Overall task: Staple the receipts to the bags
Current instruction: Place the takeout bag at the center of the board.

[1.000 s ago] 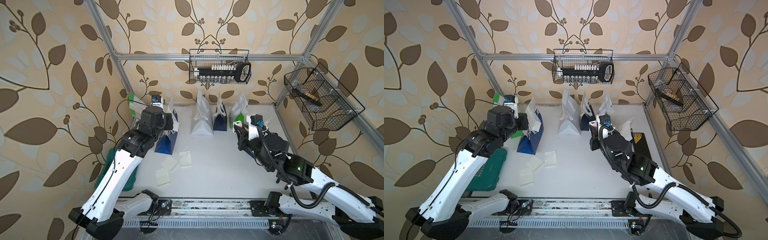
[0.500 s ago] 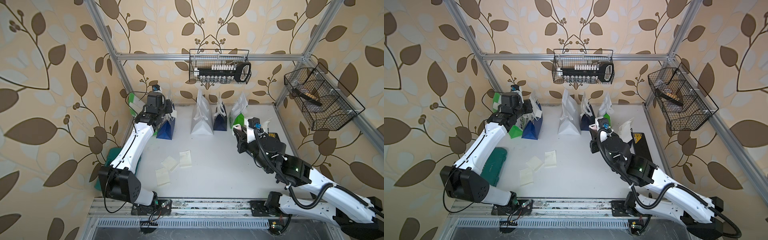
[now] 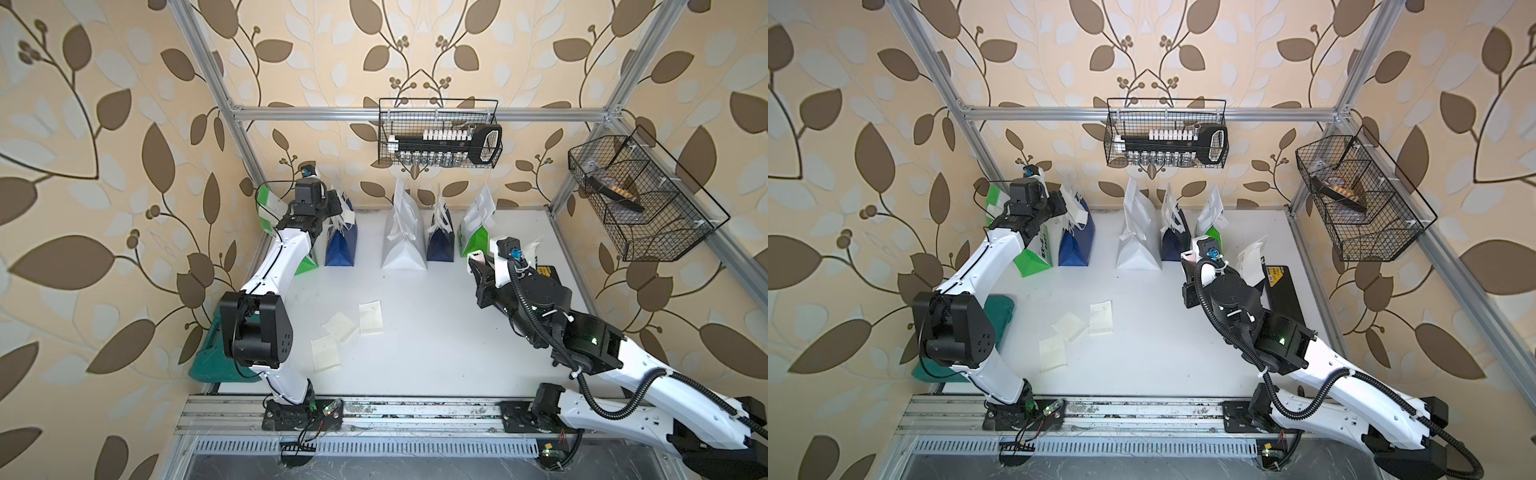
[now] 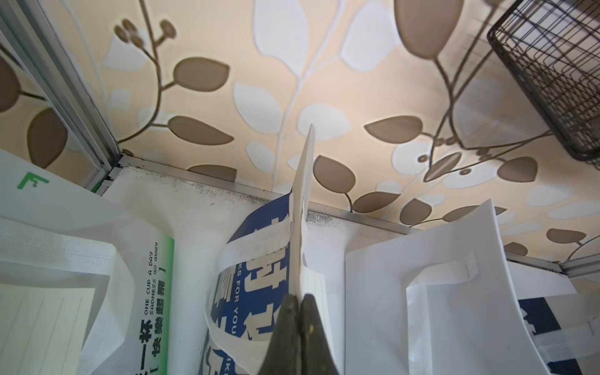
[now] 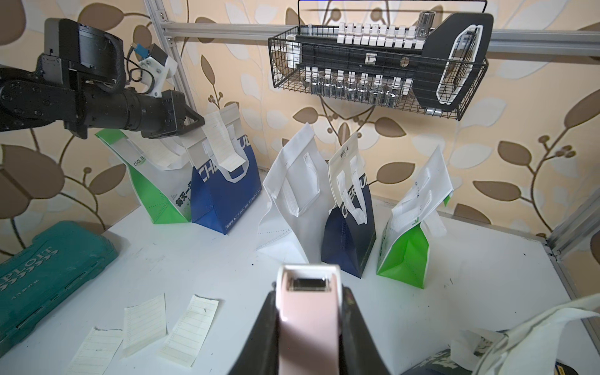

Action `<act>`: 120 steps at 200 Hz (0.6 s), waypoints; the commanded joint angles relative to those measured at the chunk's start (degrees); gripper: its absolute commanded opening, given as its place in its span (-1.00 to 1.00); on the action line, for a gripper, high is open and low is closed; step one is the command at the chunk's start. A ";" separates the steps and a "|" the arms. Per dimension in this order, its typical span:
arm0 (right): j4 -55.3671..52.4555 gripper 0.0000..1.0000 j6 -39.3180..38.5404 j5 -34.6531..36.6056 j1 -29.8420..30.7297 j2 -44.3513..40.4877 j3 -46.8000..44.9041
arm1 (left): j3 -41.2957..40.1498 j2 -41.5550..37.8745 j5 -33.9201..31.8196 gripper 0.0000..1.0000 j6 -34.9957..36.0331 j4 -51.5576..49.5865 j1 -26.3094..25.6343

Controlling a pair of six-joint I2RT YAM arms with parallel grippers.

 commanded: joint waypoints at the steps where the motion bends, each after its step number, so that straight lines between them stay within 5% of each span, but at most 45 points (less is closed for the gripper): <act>1: 0.78 -0.97 0.02 -0.39 -0.26 -0.34 -0.85 | 3.50 0.06 0.44 -0.90 -0.29 1.77 1.25; 20: 0.38 -0.97 0.81 -0.82 -0.33 -0.34 -1.06 | 3.28 -0.08 0.54 -0.12 -0.20 1.36 1.51; 35: 0.22 -0.97 1.39 -1.15 -0.28 -0.47 -1.50 | 3.66 -0.09 0.95 0.24 -0.08 0.71 1.57; 73: -0.77 -0.97 2.86 -2.30 -0.27 -0.27 -1.80 | 4.86 -0.89 0.76 0.67 -0.67 -1.17 1.61; 120: -6.76 -0.97 8.10 -5.83 -0.81 0.82 -2.18 | 6.62 -4.30 0.79 0.98 -0.83 -3.13 1.71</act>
